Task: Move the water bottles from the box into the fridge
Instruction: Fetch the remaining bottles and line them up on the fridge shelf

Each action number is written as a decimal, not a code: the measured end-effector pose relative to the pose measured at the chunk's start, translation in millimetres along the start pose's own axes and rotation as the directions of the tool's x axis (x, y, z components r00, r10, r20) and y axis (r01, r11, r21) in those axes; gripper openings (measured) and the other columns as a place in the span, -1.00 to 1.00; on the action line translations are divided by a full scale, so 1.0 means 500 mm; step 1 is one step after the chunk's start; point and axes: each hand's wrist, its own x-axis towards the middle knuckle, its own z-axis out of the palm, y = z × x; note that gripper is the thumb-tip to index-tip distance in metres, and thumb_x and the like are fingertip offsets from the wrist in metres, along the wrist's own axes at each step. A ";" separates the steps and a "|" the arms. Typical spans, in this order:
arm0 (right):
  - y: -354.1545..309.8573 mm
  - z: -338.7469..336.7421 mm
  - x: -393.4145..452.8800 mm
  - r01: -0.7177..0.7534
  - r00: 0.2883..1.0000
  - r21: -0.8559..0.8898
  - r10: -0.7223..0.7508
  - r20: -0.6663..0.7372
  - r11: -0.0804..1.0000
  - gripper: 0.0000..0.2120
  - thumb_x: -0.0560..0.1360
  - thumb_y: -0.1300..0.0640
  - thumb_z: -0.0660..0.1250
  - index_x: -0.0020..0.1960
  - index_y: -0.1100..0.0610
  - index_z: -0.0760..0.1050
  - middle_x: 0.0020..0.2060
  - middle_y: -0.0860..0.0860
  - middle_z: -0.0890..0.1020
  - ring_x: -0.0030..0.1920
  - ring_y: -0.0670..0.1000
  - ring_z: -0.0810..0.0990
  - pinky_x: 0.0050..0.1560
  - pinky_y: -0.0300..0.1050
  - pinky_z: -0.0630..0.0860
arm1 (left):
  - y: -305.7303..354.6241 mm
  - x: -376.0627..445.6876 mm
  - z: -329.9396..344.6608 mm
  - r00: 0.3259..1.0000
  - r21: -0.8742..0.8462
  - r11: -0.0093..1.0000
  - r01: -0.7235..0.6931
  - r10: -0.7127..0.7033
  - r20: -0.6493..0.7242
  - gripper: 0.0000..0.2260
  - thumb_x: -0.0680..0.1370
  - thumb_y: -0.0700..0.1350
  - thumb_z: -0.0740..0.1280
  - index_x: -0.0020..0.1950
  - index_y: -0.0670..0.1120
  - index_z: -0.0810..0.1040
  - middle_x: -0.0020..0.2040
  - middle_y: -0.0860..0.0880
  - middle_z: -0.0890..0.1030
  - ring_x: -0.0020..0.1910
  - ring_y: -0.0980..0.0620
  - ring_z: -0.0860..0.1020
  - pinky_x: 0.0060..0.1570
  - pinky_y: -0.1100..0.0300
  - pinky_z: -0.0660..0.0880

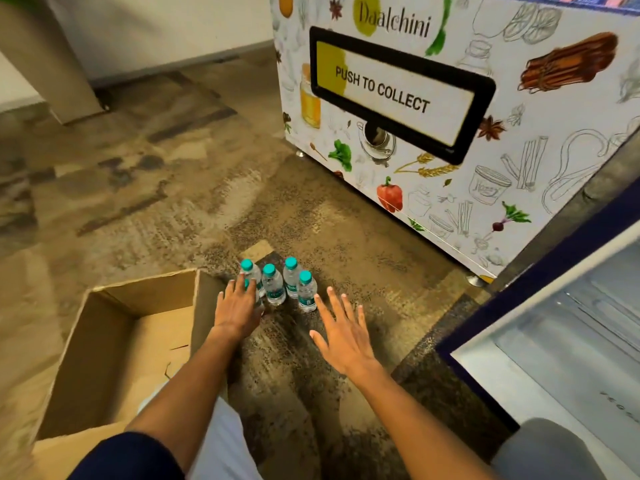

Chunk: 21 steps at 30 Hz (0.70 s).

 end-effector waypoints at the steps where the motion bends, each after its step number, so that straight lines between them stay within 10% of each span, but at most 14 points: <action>1: -0.002 0.004 0.002 -0.006 1.000 0.016 0.006 0.004 1.000 -0.33 0.64 -0.20 0.05 0.59 -0.09 -0.25 0.58 0.03 -0.25 0.58 0.14 -0.21 0.54 0.28 -0.17 | -0.005 0.009 -0.003 1.000 0.010 1.000 -0.002 0.002 0.008 -0.34 0.61 0.06 0.25 0.59 -0.11 0.03 0.60 -0.19 0.00 0.54 -0.22 0.11 0.48 -0.07 0.18; 14: 0.014 0.039 0.041 -0.044 0.999 0.088 0.044 0.000 0.995 -0.35 0.66 -0.09 0.11 0.60 -0.10 -0.20 0.58 -0.01 -0.26 0.59 0.11 -0.17 0.51 0.15 -0.20 | -0.038 0.088 0.015 0.996 -0.101 0.995 -0.002 -0.008 -0.089 -0.70 0.48 -0.36 0.28 0.20 -0.21 0.52 0.18 -0.22 0.53 0.13 -0.27 0.55 0.09 -0.06 0.54; 21: -0.003 0.000 0.142 -0.020 1.000 0.064 0.020 0.001 0.998 -0.22 0.58 0.28 0.29 0.60 -0.07 -0.09 0.60 -0.02 -0.12 0.52 0.18 0.18 0.50 0.24 0.18 | -0.034 0.101 0.000 0.991 -0.088 0.993 0.079 -0.088 -0.103 -0.83 0.49 -0.39 0.24 0.01 -0.22 0.55 -0.05 -0.25 0.62 -0.04 -0.23 0.61 -0.07 -0.03 0.56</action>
